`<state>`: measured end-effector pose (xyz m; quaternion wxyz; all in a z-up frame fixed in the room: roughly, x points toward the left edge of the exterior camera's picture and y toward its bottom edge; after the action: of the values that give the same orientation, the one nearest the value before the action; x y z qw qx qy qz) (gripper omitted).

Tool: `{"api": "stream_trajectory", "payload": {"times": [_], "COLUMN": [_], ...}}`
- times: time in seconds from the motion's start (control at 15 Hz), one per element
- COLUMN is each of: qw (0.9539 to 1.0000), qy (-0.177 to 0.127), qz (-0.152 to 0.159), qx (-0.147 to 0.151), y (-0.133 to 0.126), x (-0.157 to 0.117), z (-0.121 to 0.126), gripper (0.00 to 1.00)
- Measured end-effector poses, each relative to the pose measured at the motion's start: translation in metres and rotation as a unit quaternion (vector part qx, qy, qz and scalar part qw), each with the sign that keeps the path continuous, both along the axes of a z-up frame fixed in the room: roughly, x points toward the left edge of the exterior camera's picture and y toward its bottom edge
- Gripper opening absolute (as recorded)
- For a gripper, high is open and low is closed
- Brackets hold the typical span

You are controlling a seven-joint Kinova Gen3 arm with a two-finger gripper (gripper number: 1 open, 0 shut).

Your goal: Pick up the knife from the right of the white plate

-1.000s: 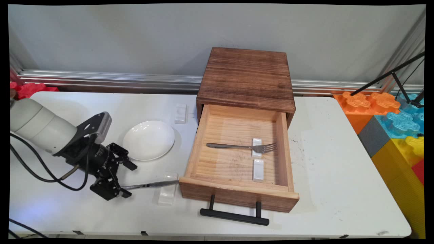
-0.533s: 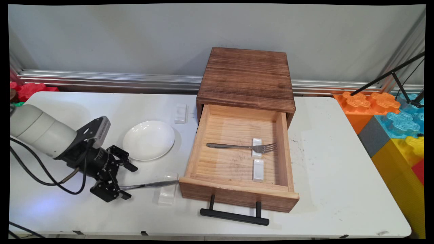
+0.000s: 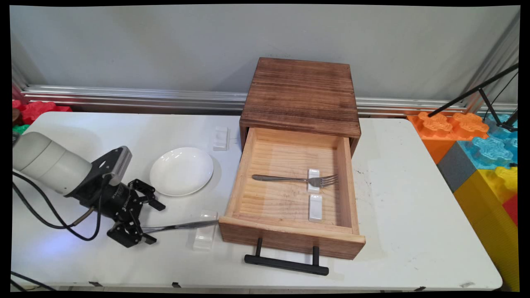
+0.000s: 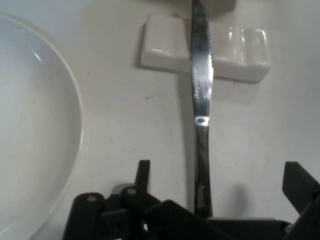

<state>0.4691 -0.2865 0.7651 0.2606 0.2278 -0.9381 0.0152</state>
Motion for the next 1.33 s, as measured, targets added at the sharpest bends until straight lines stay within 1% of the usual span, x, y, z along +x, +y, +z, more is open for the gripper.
{"api": "stream_trajectory", "payload": {"times": [0.53, 1.33], "qw": [0.9999, 0.9999], "qy": [-0.008, -0.004], "qz": [-0.012, -0.010], "qx": [-0.004, -0.010], "y": [-0.007, -0.015], "x": [-0.004, -0.017], "z": [-0.011, -0.019], "gripper": [1.00, 1.00]}}
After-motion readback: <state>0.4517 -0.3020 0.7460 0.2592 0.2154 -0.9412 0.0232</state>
